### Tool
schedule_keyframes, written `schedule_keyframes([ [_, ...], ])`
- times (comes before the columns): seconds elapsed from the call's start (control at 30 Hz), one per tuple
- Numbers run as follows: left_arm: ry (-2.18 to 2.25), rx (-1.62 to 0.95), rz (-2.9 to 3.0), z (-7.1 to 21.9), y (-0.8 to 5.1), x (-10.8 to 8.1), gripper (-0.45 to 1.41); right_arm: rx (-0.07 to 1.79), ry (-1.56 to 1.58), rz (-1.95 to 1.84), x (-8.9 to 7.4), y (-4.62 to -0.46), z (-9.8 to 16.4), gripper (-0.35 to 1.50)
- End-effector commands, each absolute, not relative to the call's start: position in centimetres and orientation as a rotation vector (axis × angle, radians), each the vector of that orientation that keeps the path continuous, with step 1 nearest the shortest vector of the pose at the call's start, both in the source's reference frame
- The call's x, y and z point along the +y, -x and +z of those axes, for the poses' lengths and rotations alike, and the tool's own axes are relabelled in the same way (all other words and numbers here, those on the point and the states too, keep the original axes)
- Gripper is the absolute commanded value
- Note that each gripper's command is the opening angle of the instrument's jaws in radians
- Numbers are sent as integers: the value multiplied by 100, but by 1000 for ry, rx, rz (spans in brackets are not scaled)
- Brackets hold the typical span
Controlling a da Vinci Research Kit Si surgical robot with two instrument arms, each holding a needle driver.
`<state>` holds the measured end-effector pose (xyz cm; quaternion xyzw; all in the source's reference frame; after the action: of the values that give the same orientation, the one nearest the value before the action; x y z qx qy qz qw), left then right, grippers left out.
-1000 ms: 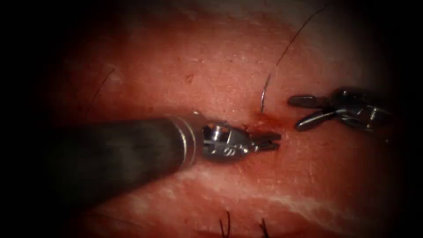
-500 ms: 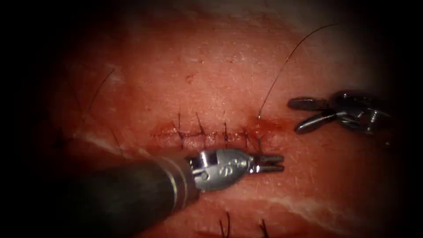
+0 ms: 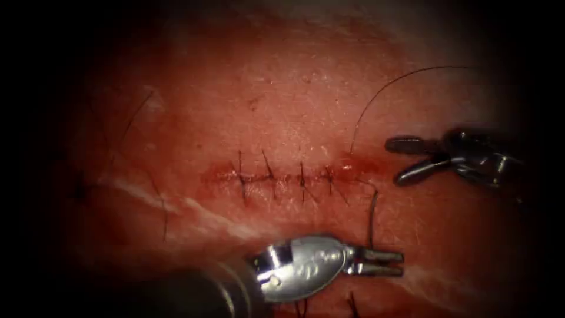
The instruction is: Wound Closure
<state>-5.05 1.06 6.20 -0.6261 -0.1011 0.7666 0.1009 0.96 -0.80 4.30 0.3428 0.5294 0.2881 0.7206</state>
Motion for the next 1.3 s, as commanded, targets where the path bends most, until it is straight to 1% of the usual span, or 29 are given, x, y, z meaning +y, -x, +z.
schedule_keyframes([
  [0.03, 1869, -208, 2349, 620, 516, 100, -45, 1162, -789, 671, -97, -99, 425, 93],
  [0.1, 1844, -100, 2437, 614, 517, 105, -45, 1159, -812, 686, -100, -98, 411, 93],
  [0.13, 1844, -100, 2437, 614, 517, 105, -45, 1159, -812, 686, -100, -98, 411, 93],
  [0.17, 1837, -26, 2471, 613, 516, 112, -45, 1167, -818, 691, -103, -97, 401, 96],
  [0.2, 1837, -26, 2471, 613, 516, 112, -45, 1167, -818, 691, -103, -97, 401, 96],
  [0.27, 1804, 104, 2528, 611, 511, 134, -45, 1183, -867, 720, -109, -92, 380, 91],
  [0.33, 1767, 176, 2558, 611, 505, 150, -45, 1197, -915, 749, -113, -88, 370, 86],
  [0.47, 1734, 211, 2573, 619, 501, 154, -45, 1238, -980, 796, -118, -86, 364, 86],
  [0.7, 1705, 245, 2592, 643, 506, 135, -45, 1251, -1125, 994, -111, -100, 372, 89],
  [0.93, 1702, 246, 2591, 642, 506, 135, -45, 1229, -1153, 1045, -103, -110, 380, 84],
  [1.3, 1706, 243, 2590, 641, 508, 134, -45, 1206, -1182, 1099, -104, -125, 385, 84],
])
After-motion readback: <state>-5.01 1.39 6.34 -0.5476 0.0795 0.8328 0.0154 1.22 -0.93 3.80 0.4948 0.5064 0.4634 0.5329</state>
